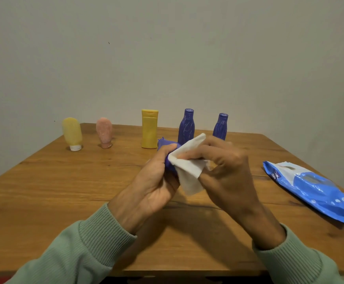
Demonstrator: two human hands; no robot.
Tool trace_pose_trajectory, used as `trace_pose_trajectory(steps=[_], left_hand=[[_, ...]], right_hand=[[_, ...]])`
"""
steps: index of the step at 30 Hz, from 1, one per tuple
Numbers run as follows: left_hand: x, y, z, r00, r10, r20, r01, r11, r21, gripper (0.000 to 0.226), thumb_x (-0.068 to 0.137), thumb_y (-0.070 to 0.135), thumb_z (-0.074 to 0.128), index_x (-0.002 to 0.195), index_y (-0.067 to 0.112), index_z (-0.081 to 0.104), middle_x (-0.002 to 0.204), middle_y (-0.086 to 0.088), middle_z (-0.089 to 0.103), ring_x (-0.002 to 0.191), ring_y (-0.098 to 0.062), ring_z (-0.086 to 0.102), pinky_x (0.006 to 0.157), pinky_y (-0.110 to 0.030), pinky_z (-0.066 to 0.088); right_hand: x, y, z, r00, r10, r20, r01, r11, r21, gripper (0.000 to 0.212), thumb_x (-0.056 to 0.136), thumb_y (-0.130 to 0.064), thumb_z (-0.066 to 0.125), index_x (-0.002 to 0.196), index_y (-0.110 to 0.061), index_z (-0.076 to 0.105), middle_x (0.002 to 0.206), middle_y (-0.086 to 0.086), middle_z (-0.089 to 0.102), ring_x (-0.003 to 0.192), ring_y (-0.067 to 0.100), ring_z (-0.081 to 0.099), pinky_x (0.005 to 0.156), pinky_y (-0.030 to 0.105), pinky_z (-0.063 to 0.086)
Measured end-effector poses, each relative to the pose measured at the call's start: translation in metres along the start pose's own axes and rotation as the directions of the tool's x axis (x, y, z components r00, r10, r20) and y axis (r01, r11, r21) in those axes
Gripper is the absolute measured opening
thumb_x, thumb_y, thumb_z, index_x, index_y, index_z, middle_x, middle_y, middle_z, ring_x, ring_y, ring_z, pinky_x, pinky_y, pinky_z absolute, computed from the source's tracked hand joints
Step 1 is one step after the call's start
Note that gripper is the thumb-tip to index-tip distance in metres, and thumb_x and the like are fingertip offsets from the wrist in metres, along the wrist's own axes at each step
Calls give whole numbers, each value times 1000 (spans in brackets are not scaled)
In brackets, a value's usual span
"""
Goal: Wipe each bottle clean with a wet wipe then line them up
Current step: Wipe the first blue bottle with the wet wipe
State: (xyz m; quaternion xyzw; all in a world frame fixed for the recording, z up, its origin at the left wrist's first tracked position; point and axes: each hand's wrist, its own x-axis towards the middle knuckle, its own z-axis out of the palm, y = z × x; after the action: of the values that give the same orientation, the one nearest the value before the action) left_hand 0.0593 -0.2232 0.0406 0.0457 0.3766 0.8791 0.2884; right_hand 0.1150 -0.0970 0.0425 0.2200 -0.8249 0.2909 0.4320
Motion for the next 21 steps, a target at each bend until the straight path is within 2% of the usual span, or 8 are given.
trace_pose_trajectory(steps=[4,7,10,12,14,17,19,21], left_hand=[[3,3,1,996,77,-37,-75,996,50,19,94,19,54,105,3,50,73,-14,56,50,-17,44,43,-23,39],[4,3,1,995,94,-36,-92,994,58,18,94,19,54,103,4,50,73,-14,56,48,-17,41,41,-24,37],[5,0,-2,997,59,-41,-57,998,33,29,93,21,56,114,2,51,75,-14,59,51,-17,50,42,-24,45],[5,-2,-3,999,19,-32,-19,1000,-7,36,92,22,59,120,-1,54,79,-16,64,61,-20,62,51,-27,56],[6,-3,-4,1000,-6,-9,6,1000,-25,35,93,21,59,119,-3,57,83,-17,66,70,-22,66,59,-30,58],[6,-2,-4,1000,11,-12,-11,1000,-9,32,92,21,59,115,-1,56,85,-18,64,72,-22,62,61,-31,57],[7,-1,-3,999,43,-32,-42,999,22,28,92,22,57,111,1,53,77,-15,60,59,-19,55,51,-27,48],[8,-1,-2,998,52,-39,-51,998,28,31,93,22,56,116,2,51,74,-14,60,53,-17,54,47,-26,45]], right_hand=[[8,13,-18,995,61,-75,-62,998,-15,32,76,-1,73,96,-24,67,89,-19,57,85,-7,55,70,4,41],[9,16,-22,994,81,-75,-83,996,-31,36,75,-3,75,96,-28,62,91,-27,53,88,-11,54,70,2,42],[7,12,-14,998,67,-2,-67,998,7,26,76,-5,75,95,-22,70,91,-15,63,88,0,59,71,11,47],[3,6,-4,998,40,45,-40,999,17,26,74,-7,77,97,-18,72,96,-5,67,91,7,60,74,22,51],[0,3,2,996,-8,83,9,1000,-15,26,73,-14,76,98,-19,72,98,-3,67,93,10,60,73,24,51],[2,7,-4,997,-24,75,28,998,-54,25,74,-18,74,98,-21,70,96,-8,64,92,8,58,74,18,49],[5,12,-11,1000,7,9,-7,998,-58,25,73,-10,77,96,-17,72,92,-9,61,87,-1,55,72,8,44],[6,12,-11,999,20,-34,-22,998,-56,23,73,-5,77,95,-14,73,89,-10,60,84,-5,54,72,6,41]])
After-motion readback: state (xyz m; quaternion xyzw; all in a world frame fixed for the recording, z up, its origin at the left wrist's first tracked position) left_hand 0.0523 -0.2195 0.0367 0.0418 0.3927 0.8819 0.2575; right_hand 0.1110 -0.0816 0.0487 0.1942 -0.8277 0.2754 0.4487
